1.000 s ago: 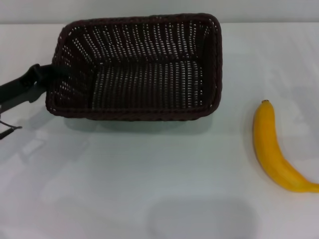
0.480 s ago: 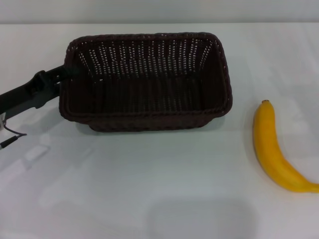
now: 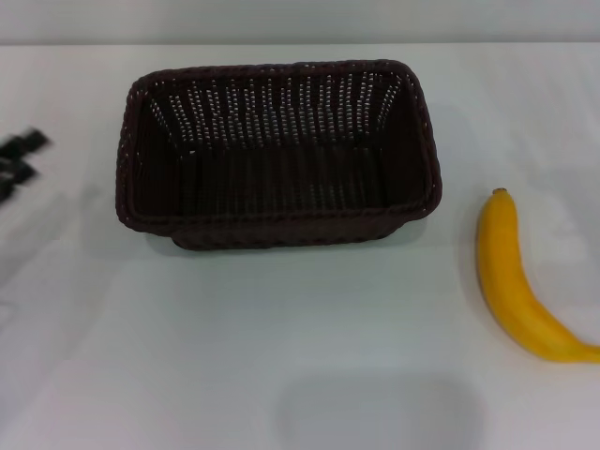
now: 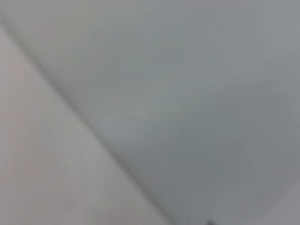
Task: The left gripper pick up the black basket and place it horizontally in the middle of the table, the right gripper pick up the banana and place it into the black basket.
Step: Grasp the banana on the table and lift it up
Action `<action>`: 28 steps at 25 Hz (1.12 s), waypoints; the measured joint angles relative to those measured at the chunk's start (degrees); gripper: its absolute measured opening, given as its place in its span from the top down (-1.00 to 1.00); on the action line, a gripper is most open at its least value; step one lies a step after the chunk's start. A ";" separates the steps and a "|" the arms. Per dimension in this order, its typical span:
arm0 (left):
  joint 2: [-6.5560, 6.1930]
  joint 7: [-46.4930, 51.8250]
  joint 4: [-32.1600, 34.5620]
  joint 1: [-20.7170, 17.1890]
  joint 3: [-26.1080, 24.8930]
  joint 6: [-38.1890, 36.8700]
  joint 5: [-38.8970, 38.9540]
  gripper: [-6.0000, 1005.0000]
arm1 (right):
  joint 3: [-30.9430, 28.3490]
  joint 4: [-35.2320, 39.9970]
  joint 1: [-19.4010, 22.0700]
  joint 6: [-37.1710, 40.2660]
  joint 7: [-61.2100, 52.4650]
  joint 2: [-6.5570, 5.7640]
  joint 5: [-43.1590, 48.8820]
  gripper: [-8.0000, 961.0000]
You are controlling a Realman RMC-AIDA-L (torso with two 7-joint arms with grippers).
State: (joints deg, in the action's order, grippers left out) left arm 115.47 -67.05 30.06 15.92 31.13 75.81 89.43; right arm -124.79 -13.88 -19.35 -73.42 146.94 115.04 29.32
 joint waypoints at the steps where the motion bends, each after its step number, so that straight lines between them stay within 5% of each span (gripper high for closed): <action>1: 0.16 -3.00 -0.19 -0.94 -0.76 -0.04 2.26 -0.58 | 0.26 -0.10 0.21 -0.09 -2.25 -0.15 0.14 -0.79; 6: 3.07 -23.01 -3.73 -4.15 -9.25 -0.56 14.48 -0.58 | 4.68 -3.21 2.25 -0.69 -21.07 -3.48 3.55 -0.79; 11: 3.32 -35.16 -10.13 -3.65 -17.17 0.15 16.32 -0.59 | 6.24 -12.63 4.98 -4.33 -42.94 -8.65 15.49 -0.78; 15: 3.61 -48.40 -14.70 -3.33 -19.03 3.38 21.62 -0.59 | 5.94 -28.03 6.43 -4.72 -57.51 -10.79 31.80 -0.77; 19: 3.57 -55.25 -16.64 -2.42 -19.08 3.70 23.82 -0.58 | 5.74 -49.00 7.73 -2.24 -75.73 -9.08 53.54 -0.76; 24: 3.52 -57.94 -16.81 -1.72 -19.11 1.75 24.06 -0.58 | 6.97 -78.25 8.24 -3.60 -98.79 -1.29 86.35 -0.74; 28: 3.48 -59.78 -17.60 -1.20 -19.13 0.82 25.04 -0.58 | 16.26 -91.98 8.44 -6.06 -113.94 -0.43 100.94 -0.73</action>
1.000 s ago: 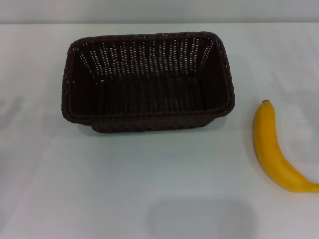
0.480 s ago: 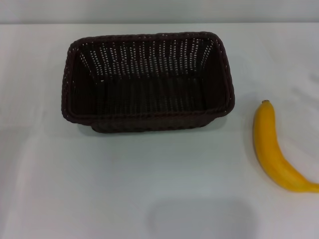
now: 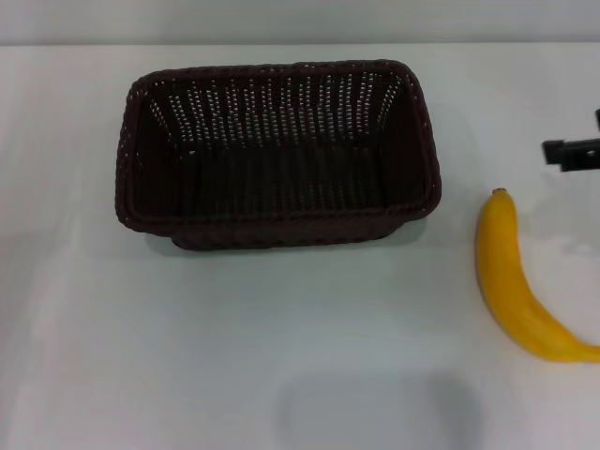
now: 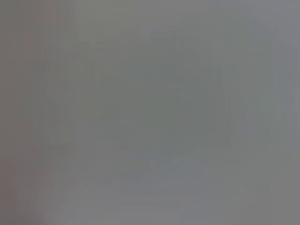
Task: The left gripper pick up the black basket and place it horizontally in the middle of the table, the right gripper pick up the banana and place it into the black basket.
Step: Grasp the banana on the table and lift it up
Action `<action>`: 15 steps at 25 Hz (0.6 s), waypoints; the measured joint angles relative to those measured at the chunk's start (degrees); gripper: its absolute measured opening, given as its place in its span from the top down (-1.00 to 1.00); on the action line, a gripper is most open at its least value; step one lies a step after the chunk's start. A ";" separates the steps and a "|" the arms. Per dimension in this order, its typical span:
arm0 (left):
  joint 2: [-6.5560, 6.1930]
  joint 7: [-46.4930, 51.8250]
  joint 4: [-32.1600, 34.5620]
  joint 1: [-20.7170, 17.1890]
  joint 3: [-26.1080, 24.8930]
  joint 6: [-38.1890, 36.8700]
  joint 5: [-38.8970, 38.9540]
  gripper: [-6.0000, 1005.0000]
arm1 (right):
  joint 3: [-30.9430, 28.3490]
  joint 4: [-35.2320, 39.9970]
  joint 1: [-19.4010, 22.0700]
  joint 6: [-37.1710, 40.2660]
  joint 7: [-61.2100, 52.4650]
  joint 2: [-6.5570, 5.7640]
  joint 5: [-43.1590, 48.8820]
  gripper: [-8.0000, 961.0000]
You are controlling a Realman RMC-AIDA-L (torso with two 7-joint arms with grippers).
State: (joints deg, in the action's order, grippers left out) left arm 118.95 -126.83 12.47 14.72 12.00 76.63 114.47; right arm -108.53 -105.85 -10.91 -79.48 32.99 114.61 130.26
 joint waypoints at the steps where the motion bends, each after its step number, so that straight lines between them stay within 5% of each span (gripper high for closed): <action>1: 0.00 -0.34 -0.08 0.04 -0.01 -0.29 0.31 -0.58 | 2.40 -2.29 -0.11 -0.71 -3.21 0.00 2.76 -0.73; 6: 0.00 -1.10 -0.19 0.56 -0.04 -0.91 1.13 -0.58 | 12.68 -8.94 -1.85 -5.75 -17.19 0.19 13.04 -0.71; 15: 0.00 -1.16 -0.25 3.10 0.25 -4.04 1.70 -0.58 | 34.06 -9.10 -4.32 -4.74 -35.01 0.44 26.61 -0.67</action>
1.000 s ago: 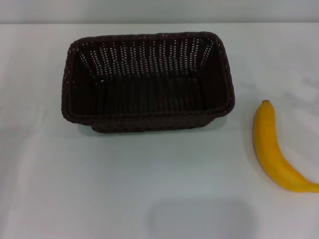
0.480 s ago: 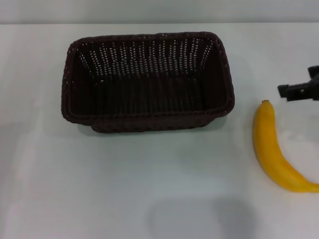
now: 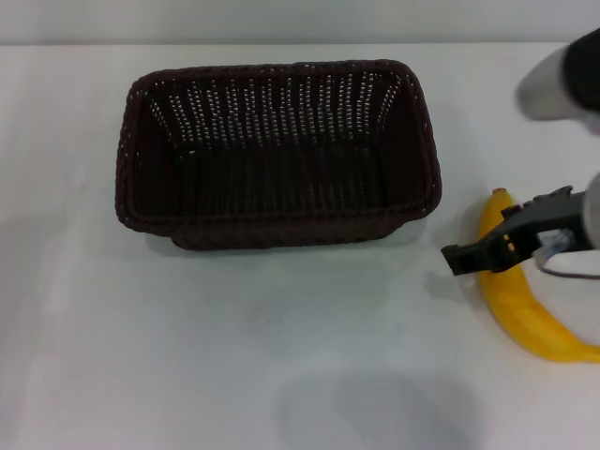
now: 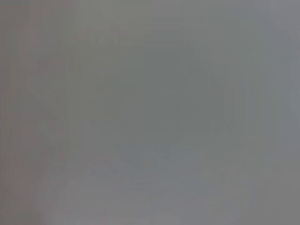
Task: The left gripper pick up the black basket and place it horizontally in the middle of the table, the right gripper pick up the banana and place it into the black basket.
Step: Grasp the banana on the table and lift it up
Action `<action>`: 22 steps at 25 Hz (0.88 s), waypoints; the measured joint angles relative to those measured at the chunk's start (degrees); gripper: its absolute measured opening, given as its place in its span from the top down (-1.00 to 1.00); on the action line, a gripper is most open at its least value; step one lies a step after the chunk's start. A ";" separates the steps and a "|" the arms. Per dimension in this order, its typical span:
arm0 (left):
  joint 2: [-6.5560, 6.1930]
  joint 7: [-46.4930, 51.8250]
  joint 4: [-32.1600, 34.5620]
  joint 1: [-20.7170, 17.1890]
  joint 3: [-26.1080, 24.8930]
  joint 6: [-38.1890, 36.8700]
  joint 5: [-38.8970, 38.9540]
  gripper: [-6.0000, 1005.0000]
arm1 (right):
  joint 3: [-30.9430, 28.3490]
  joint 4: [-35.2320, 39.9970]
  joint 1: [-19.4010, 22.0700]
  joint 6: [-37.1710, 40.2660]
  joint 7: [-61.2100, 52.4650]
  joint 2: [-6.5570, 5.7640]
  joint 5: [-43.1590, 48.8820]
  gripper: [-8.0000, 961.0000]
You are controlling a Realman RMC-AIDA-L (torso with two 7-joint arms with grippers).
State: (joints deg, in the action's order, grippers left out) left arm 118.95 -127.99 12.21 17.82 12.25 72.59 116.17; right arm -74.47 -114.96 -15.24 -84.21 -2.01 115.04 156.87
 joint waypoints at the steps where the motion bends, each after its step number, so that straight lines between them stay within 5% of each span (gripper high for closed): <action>1: -0.01 -0.01 0.00 0.18 0.01 -0.14 -0.02 -0.58 | 0.79 0.13 -0.08 0.13 -1.04 0.00 0.97 -0.67; 9: -0.04 -0.05 0.00 0.88 0.06 -0.33 -0.16 -0.58 | 7.51 4.86 0.17 2.56 -8.05 0.07 7.42 -0.64; 22: -0.15 -0.07 0.00 0.99 0.06 -0.35 -0.12 -0.58 | 8.57 12.84 0.05 6.66 -9.64 0.00 9.86 -0.58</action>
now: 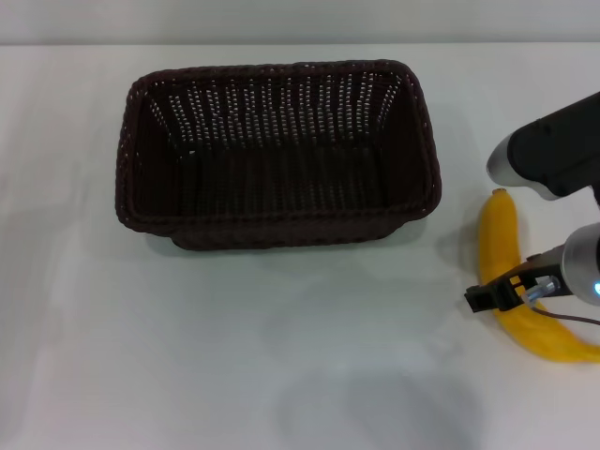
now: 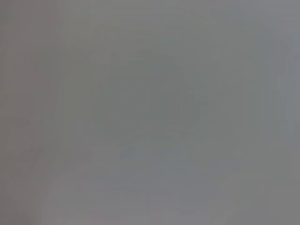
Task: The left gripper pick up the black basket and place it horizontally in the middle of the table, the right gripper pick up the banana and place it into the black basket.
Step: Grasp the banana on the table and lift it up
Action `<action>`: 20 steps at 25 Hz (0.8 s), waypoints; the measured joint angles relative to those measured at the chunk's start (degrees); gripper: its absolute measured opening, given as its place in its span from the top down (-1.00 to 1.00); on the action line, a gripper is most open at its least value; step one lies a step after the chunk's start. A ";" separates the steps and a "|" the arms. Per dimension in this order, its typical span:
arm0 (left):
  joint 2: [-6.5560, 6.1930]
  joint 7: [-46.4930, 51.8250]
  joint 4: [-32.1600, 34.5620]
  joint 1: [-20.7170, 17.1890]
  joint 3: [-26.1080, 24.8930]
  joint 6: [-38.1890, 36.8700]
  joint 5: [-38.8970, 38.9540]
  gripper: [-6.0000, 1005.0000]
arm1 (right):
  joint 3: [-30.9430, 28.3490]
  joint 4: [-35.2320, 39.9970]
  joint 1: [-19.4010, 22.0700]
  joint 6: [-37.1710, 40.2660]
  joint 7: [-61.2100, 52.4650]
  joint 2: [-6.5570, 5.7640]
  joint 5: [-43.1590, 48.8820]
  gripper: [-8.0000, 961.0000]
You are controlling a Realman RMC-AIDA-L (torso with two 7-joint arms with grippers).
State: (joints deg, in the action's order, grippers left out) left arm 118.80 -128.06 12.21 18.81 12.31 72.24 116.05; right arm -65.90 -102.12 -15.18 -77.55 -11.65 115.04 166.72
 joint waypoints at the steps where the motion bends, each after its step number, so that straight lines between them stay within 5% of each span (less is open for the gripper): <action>1: 0.00 0.00 0.00 0.00 0.00 0.00 0.00 -0.58 | 0.00 0.33 -0.06 0.17 -0.12 0.00 0.06 -0.58; 12: -0.01 0.00 0.23 0.00 -0.22 0.00 0.08 -0.57 | 0.27 0.81 -0.40 0.15 -0.05 0.09 0.17 -0.54; 17: -0.04 0.20 0.27 0.00 -0.28 0.00 0.12 -0.57 | 0.15 0.81 -0.44 -0.13 0.00 0.10 0.61 -0.15; 20: -0.06 0.21 0.27 0.00 -0.34 0.00 0.19 -0.57 | 0.23 0.78 -0.50 -0.66 -0.04 0.09 1.70 -0.09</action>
State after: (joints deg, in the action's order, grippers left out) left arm 118.74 -127.84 12.49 18.81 11.97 72.24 116.25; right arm -65.67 -101.34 -15.68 -78.21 -11.69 115.14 168.43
